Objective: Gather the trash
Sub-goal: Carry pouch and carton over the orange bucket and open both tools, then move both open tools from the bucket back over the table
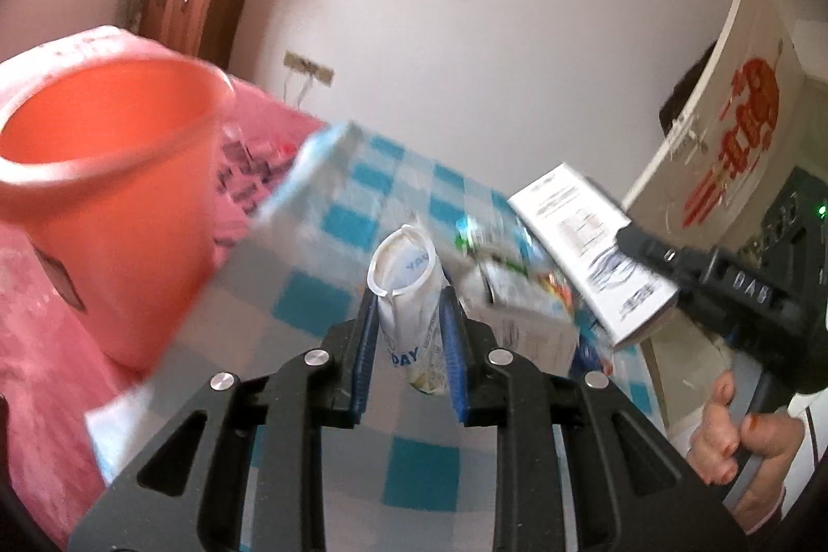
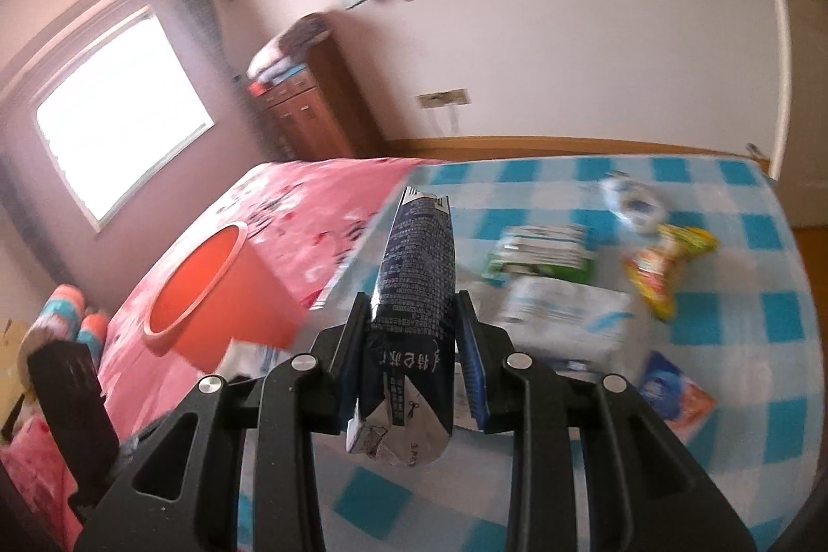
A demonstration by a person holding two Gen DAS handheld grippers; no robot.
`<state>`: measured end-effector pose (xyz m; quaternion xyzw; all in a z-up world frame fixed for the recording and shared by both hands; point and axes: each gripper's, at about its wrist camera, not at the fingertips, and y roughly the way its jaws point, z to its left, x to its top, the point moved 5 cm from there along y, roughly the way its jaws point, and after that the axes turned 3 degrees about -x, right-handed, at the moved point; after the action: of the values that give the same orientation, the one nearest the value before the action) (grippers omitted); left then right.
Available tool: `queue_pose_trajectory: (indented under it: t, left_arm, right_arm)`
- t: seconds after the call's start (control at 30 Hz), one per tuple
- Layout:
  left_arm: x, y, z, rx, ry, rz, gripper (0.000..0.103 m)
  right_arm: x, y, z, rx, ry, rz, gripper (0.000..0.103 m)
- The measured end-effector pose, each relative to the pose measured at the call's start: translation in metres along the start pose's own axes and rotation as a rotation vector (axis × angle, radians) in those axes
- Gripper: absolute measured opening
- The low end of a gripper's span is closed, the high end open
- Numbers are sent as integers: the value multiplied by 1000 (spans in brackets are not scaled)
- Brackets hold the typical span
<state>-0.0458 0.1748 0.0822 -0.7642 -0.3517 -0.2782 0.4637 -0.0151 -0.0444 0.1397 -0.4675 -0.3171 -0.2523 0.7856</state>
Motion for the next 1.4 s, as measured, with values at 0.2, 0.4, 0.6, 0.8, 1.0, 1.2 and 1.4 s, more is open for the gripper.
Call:
queue_pose_trajectory:
  t: [0.2, 0.4, 0.6, 0.8, 1.0, 1.2, 1.4]
  left_arm:
    - [48, -38, 29, 87, 10, -118, 25]
    - [88, -68, 75, 240, 18, -209, 25]
    - [114, -58, 127, 356, -14, -212, 25]
    - [116, -30, 162, 405, -36, -151, 26]
    - [104, -23, 175, 460, -37, -133, 53]
    - [101, -37, 168, 536, 25, -179, 70]
    - [95, -48, 139, 595, 177, -180, 82]
  right_arm:
    - [24, 31, 66, 154, -43, 44, 34]
    - [48, 72, 140, 292, -89, 94, 34]
    - [62, 115, 196, 342, -153, 124, 34]
    - [49, 159, 220, 335, -181, 199, 34]
    - [40, 170, 209, 329, -125, 222, 45]
    - [41, 149, 172, 193, -120, 155, 88]
    - [30, 128, 105, -97, -136, 225, 94]
